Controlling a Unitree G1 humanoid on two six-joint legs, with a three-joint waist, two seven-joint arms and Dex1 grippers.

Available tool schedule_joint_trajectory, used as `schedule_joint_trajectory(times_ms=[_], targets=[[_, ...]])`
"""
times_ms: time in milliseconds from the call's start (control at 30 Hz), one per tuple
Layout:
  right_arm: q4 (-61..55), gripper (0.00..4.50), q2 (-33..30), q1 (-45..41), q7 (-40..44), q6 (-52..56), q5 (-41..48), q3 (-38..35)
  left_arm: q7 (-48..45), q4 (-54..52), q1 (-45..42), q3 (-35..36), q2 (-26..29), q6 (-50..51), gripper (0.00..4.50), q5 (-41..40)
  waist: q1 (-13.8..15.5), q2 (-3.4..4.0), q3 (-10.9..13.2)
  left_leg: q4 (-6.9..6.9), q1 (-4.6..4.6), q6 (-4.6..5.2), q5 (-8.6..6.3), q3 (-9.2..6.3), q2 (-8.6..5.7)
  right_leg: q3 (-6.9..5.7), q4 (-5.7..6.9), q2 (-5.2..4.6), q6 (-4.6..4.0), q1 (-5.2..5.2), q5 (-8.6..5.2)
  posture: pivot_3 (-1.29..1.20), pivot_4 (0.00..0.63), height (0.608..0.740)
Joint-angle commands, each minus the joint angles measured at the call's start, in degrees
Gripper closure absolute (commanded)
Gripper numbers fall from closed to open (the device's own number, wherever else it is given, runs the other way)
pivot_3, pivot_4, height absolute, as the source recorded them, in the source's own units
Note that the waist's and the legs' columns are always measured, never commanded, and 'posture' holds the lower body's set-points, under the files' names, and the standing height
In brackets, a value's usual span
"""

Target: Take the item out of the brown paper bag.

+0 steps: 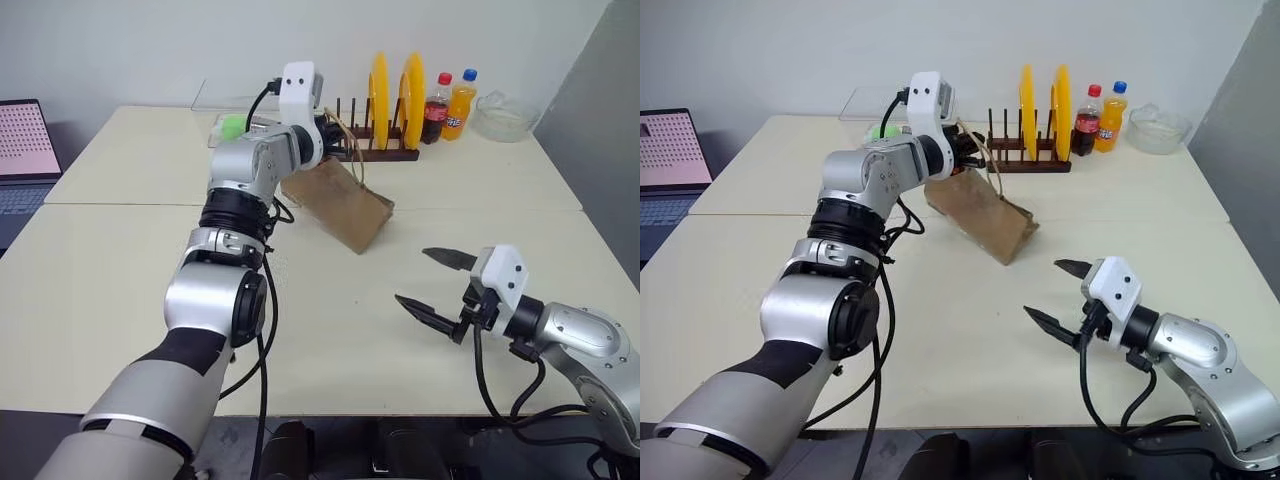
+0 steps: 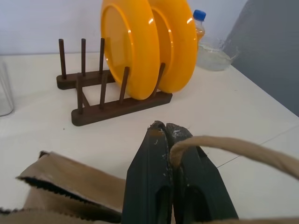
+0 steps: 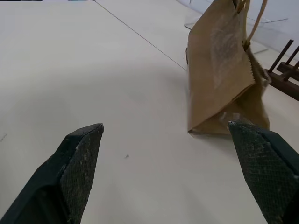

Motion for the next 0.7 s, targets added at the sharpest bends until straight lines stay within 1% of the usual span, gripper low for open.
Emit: schedule_joint_trajectory(times_ms=[33,400,700], targets=[[-0.55,0.00,0.35,-0.42,-0.82,-0.40,-0.73,0.08,2.00,-6.06,-0.78,1.86,-0.11,1.27,4.45,-1.27,0.00,0.00,0.00,0.01,0.00,-0.01,0.01,0.00,0.00,0.00,0.02,0.00,0.00,0.00,0.00,0.00,0.150,0.740],[0.43,0.00,0.82,-1.17,-1.86,-0.34,-2.41,1.24,8.59,-14.86,3.11,3.08,-0.72,6.98,4.45,-1.17,0.00,0.00,0.00,0.01,0.06,-0.04,0.02,0.05,0.00,0.07,0.07,0.00,-0.01,0.00,0.00,0.00,0.150,0.740],[1.37,0.00,1.52,-2.82,-3.25,0.73,-4.41,2.45,12.49,-22.12,7.58,4.12,-3.21,13.87,4.45,-2.04,0.12,0.00,0.00,0.01,0.08,-0.06,0.03,0.05,0.00,0.07,0.10,-0.01,-0.09,0.01,0.06,0.00,0.150,0.740]])
